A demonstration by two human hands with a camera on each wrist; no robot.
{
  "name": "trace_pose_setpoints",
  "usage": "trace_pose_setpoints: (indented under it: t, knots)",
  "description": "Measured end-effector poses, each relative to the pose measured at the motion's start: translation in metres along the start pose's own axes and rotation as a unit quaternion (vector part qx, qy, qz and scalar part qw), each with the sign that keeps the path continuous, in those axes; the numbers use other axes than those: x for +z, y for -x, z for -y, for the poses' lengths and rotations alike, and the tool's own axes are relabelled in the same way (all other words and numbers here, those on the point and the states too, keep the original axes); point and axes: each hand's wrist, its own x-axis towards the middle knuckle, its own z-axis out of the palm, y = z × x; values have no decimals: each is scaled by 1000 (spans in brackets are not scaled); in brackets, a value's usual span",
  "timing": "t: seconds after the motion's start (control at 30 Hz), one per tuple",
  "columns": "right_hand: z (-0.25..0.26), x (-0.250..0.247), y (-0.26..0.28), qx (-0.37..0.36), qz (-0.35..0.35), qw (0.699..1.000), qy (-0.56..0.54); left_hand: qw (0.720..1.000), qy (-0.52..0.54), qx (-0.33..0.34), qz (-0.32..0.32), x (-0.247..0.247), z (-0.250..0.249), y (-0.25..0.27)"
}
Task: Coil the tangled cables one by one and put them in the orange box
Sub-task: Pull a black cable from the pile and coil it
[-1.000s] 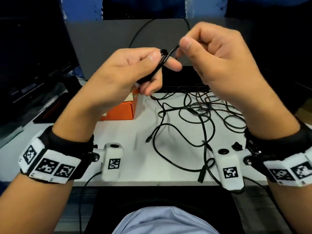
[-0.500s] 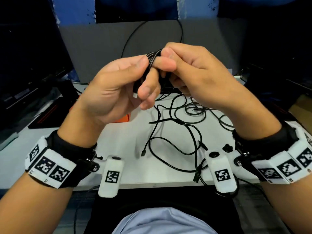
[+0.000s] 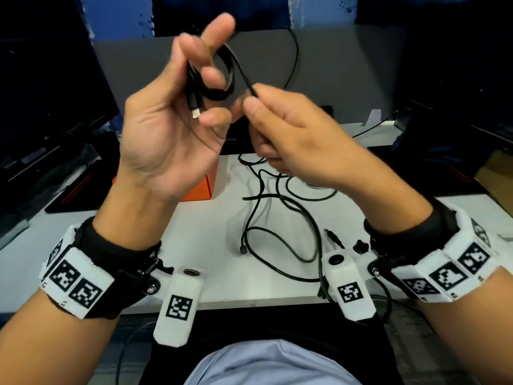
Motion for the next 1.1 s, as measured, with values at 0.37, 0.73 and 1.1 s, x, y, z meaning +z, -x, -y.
trace_pose_setpoints:
  t: [0.37,0.73,1.1]
  knots:
    - [-1,13,2,32,131,963,235,727,-645,147,-186,-3,21,0]
    - [-7,-11,0,-21,-33,997,72,694,-713,-96,-27,-8,-13,5]
    - [6,-23,1,-36,-40,997,54,850,-510,-131,27,-10,-21,10]
